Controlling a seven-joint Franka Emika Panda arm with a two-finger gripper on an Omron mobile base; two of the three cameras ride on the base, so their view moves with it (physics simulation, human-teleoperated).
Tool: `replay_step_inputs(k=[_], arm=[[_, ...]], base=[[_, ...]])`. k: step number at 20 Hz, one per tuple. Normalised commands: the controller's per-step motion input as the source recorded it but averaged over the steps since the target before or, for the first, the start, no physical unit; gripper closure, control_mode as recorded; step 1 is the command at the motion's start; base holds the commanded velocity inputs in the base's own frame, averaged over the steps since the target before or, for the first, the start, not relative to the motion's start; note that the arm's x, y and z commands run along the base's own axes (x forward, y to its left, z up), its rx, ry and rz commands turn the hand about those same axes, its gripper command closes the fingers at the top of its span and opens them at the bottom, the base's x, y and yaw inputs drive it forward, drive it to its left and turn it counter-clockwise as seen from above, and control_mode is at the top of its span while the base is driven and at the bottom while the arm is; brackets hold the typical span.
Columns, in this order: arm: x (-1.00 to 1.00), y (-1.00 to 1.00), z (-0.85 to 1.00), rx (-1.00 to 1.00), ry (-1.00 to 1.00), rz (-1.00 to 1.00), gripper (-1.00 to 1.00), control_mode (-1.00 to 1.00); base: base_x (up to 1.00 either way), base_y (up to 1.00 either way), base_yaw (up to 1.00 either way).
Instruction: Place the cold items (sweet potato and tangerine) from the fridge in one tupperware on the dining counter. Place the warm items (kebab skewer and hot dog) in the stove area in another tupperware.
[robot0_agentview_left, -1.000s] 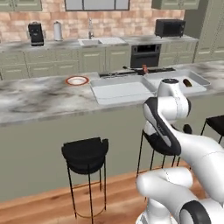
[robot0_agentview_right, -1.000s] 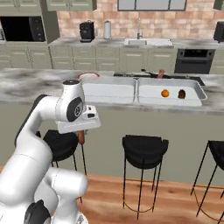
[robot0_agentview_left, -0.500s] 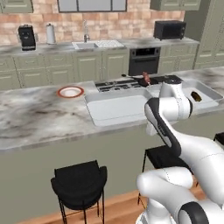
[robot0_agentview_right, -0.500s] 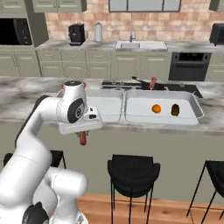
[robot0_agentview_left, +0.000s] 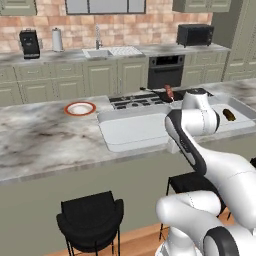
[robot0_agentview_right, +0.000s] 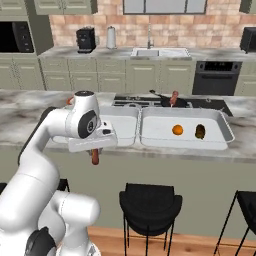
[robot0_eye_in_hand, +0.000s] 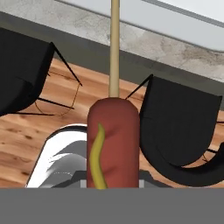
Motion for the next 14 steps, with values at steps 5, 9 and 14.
replay_step_inputs(k=[5, 9, 14], arm=[[0.0, 0.0, 0.0, 0.0, 0.0, 0.0, 1.0, 1.0], [0.09, 0.0, 0.31, -0.05, 0.02, 0.03, 1.0, -1.0], [0.6, -0.01, 0.67, -0.15, 0.06, 0.2, 1.0, -1.0]], base=[[0.0, 0.0, 0.0], [0.0, 0.0, 0.0], [0.0, 0.0, 0.0]])
